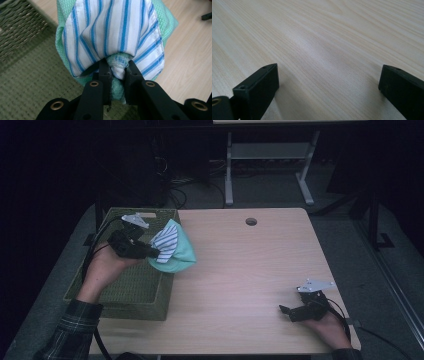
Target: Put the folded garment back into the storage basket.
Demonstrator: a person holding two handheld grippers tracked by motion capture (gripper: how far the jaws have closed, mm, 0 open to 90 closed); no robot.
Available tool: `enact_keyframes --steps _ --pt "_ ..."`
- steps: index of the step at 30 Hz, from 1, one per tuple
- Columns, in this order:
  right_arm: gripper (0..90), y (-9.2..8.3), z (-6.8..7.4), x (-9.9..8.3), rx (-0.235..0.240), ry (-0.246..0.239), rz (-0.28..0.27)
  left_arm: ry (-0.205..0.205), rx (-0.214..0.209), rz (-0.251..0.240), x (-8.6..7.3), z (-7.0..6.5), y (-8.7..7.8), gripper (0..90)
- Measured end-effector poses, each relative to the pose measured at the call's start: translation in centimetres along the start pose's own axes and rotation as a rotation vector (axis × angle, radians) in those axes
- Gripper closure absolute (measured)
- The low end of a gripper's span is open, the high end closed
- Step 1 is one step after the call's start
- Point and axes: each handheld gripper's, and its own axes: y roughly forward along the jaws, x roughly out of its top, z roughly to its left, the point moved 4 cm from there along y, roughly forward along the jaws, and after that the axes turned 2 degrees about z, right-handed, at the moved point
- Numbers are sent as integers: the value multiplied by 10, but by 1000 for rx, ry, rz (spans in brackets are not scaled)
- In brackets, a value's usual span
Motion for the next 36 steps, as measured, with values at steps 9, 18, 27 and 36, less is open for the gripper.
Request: enact_keyframes --steps 9,18,27,36 --pt "28 0 0 0 0 0 0 -48 38 -6 -17 15 -10 785" --pt "27 0 0 0 0 0 0 -114 66 -18 -36 34 -22 785" --pt "28 0 0 0 0 0 0 -184 92 -21 -56 55 -23 783" --pt "28 0 0 0 -2 1 0 -239 118 -16 -74 69 -14 782"
